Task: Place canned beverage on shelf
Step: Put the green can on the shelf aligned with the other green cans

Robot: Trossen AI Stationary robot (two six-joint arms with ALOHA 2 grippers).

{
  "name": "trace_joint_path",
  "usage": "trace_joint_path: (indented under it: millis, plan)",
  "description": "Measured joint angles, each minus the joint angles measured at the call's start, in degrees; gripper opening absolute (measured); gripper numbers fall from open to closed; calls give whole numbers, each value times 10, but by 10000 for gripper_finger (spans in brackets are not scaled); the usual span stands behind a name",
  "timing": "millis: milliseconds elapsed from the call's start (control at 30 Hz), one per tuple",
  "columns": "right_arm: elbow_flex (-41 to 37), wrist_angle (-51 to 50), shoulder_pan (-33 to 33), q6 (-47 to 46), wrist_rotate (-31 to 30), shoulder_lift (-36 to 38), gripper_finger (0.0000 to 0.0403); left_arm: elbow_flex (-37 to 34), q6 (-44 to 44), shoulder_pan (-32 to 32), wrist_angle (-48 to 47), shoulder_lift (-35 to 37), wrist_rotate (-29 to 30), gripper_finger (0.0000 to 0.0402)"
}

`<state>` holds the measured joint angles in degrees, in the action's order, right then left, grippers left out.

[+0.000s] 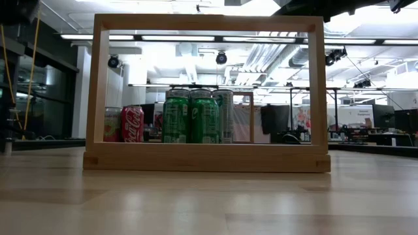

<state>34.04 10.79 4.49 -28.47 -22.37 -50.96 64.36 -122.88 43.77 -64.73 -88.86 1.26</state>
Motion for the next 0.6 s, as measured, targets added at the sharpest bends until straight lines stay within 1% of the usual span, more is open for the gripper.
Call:
trace_joint_path:
  millis: [133, 267, 367, 433, 567, 600]
  plan:
    - [0, -8, 0, 0, 0, 0, 0, -19, 0, -3, 25, 0, -6, 370]
    - [0, -7, 0, 0, 0, 0, 0, -24, 1, -7, 25, 0, -5, 369]
    - [0, -7, 0, 0, 0, 0, 0, -25, 10, -7, 17, 0, -2, 359]
    - [0, -8, 0, 0, 0, 0, 0, -25, 18, -7, 16, 0, 0, 343]
    - [0, -10, 0, 0, 0, 0, 0, -26, 37, -7, 15, 6, 7, 285]
    - [0, -11, 0, 0, 0, 0, 0, -26, 48, -7, 13, 10, 8, 280]
